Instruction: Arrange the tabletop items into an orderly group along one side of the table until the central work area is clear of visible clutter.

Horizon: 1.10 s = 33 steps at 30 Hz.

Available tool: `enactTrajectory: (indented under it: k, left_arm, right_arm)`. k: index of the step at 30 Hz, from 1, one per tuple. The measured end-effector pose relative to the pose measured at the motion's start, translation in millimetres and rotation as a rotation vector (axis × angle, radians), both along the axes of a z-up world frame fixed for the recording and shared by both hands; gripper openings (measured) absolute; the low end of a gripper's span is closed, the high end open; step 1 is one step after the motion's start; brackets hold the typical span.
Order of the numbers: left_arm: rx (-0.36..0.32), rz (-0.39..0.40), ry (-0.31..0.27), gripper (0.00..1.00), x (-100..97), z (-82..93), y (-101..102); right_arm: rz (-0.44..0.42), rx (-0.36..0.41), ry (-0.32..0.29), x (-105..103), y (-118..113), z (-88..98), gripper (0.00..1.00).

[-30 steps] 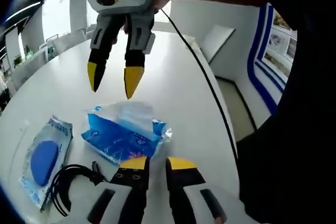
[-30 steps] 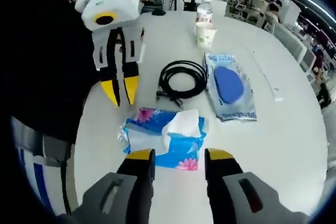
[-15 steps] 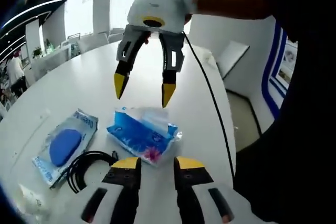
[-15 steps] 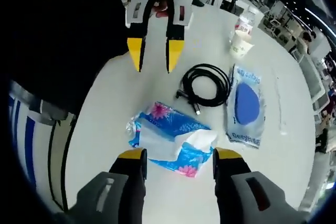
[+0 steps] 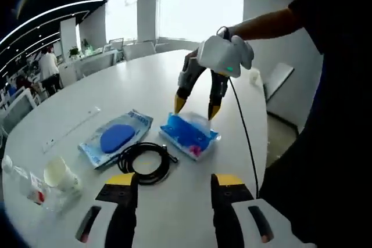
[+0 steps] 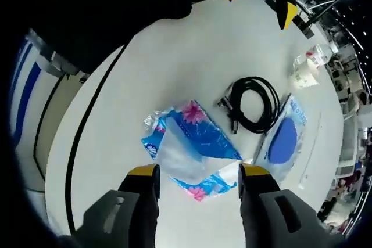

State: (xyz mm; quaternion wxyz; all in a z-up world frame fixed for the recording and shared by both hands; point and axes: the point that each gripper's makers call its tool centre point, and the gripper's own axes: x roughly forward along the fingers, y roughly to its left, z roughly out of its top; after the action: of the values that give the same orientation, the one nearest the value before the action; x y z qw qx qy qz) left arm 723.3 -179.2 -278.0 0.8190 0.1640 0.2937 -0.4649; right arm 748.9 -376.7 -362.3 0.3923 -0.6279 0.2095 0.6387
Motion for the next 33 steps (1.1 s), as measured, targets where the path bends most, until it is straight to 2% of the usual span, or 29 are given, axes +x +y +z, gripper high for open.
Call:
enactTrajectory:
  k: [2,4,10,16,19,20,22,23,24,28,30,33]
  left_arm:
    - [0.022,0.037,-0.024,0.5,1.7,3.6,19]
    - [0.049,0.069,-0.03,0.51,1.2,4.7,37]
    - [0.029,0.155,-0.025,0.56,-2.4,12.5,71]
    - [0.036,0.202,-0.029,0.63,-9.5,17.8,102]
    - [0.022,0.267,-0.001,0.66,-11.7,19.2,120]
    - [0.007,0.288,-0.006,0.67,-11.6,21.5,124]
    - [-0.019,0.312,-0.008,0.68,-11.0,22.2,130]
    - [-0.016,0.317,-0.018,0.68,-11.8,21.5,134]
    - [0.009,0.332,-0.058,0.67,-9.5,21.8,140]
    - [0.003,0.349,-0.028,0.66,-16.9,13.8,146]
    - [0.002,0.352,-0.029,0.65,-19.0,12.1,146]
    - [0.003,0.359,-0.038,0.63,-19.6,10.2,149]
  right_arm:
    - [0.062,-0.04,-0.031,-1,-1,-4.3,0.51]
    - [0.098,-0.066,-0.032,-5,-1,-8.9,0.51]
    - [0.209,-0.096,-0.04,-11,5,-16.9,0.43]
    - [0.236,-0.126,-0.035,-10,6,-23.0,0.4]
    - [0.273,-0.16,-0.021,-13,3,-29.1,0.37]
    - [0.292,-0.173,-0.016,-15,2,-32.1,0.36]
    - [0.379,-0.216,-0.085,-7,1,-34.1,0.31]
    - [0.385,-0.215,-0.046,-15,0,-38.4,0.3]
    - [0.371,-0.207,-0.036,-17,2,-39.1,0.29]
    - [0.41,-0.222,-0.036,-22,2,-41.2,0.22]
    - [0.404,-0.226,-0.029,-23,2,-40.3,0.11]
    - [0.41,-0.221,-0.032,-24,5,-38.4,0.0]
